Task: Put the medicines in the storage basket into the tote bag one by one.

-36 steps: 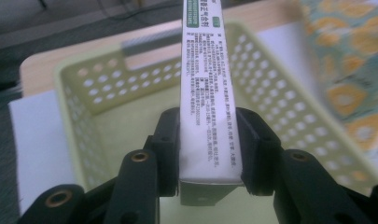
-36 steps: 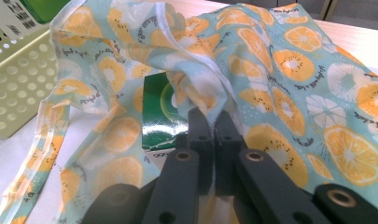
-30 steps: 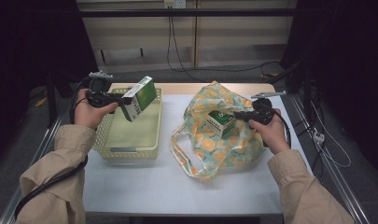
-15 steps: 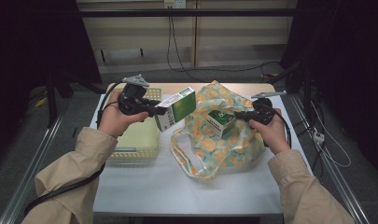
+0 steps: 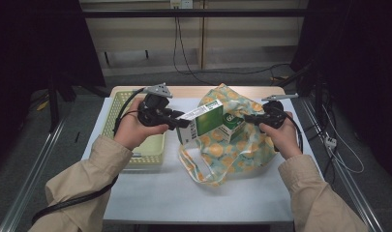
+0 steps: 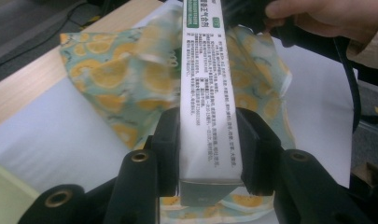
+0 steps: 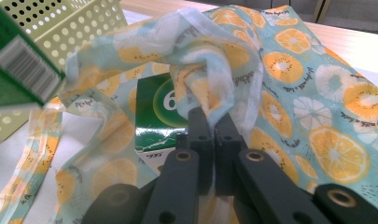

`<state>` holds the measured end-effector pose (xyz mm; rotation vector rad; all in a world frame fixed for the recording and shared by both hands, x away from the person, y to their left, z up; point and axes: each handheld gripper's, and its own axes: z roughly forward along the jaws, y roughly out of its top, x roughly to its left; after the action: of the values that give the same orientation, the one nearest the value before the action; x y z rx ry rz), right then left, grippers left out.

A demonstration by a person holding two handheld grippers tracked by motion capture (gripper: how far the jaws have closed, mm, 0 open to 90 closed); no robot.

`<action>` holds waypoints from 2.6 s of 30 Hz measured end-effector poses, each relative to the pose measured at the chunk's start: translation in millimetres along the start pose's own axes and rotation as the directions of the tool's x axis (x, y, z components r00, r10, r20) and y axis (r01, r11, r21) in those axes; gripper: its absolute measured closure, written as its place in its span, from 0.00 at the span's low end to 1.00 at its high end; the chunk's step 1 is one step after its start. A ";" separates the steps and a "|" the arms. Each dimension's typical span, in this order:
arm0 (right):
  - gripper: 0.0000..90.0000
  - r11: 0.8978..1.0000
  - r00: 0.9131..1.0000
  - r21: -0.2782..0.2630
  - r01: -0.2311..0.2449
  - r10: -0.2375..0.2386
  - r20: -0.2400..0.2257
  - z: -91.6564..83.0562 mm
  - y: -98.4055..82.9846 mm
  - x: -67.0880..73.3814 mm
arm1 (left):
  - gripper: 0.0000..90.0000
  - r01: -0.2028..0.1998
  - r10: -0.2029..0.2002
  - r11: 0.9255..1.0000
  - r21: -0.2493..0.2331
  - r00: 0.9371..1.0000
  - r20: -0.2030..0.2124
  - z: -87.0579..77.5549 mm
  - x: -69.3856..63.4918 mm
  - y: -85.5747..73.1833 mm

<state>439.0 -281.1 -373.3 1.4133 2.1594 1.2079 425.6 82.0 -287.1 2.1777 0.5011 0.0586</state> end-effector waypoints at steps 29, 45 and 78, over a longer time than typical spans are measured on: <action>0.99 1.000 1.000 -0.014 0.021 -0.021 -0.001 -11.3 8.7 5.2 | 0.70 -0.035 0.032 0.995 0.090 0.999 0.033 135.7 -26.3 -6.4; 0.99 1.000 1.000 -0.019 0.023 -0.023 0.004 -11.7 12.3 3.6 | 0.70 0.007 -0.006 0.999 0.039 1.000 -0.012 176.0 -17.1 12.9; 0.98 1.000 1.000 -0.006 0.022 -0.022 -0.012 -1.7 4.2 9.0 | 0.16 0.116 -0.107 0.992 0.054 0.982 -0.153 133.0 -12.6 -32.9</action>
<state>436.2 -273.5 -367.2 1.3797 2.1724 1.2168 432.0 -5.8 -392.8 2.2128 0.7185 0.1483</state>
